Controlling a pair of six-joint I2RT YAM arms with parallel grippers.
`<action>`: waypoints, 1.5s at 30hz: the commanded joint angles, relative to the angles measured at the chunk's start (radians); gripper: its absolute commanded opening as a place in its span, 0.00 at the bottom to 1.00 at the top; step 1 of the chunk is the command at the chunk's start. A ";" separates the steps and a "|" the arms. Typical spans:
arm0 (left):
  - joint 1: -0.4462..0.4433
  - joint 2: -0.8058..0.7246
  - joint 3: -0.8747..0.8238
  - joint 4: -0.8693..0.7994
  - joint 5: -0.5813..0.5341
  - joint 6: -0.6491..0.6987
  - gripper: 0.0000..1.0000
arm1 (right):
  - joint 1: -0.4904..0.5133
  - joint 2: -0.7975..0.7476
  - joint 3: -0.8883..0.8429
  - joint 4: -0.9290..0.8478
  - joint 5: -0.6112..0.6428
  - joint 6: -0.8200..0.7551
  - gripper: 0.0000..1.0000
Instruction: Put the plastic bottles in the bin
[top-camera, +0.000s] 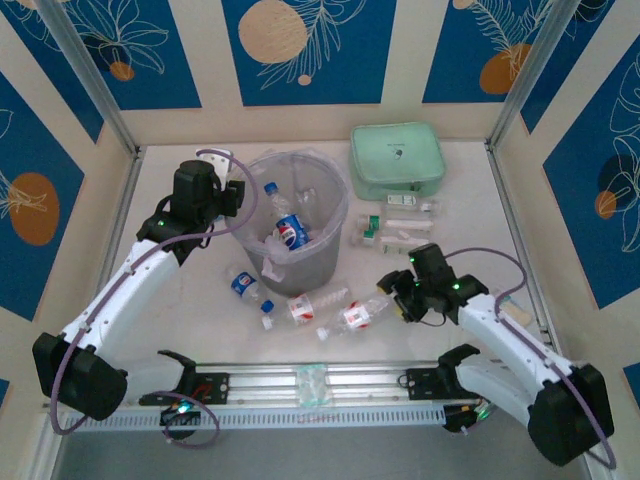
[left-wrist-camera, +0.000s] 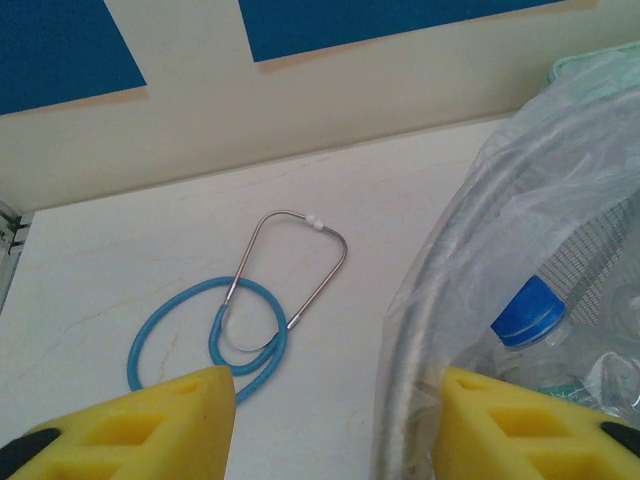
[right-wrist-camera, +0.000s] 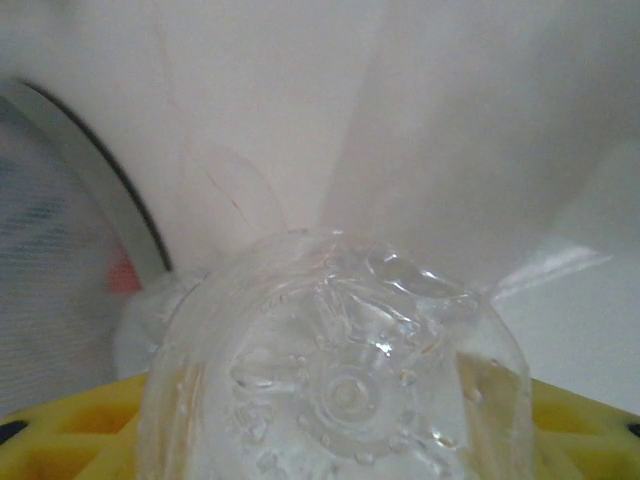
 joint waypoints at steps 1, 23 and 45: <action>0.004 0.017 -0.016 -0.046 -0.016 0.012 0.52 | -0.092 -0.042 0.088 -0.119 0.032 -0.196 0.53; 0.004 0.003 -0.015 -0.042 0.000 -0.012 0.51 | -0.072 0.200 1.068 0.044 0.335 -0.731 0.43; 0.002 -0.013 -0.027 -0.021 0.028 -0.039 0.50 | 0.336 0.981 1.745 -0.441 0.240 -1.120 0.35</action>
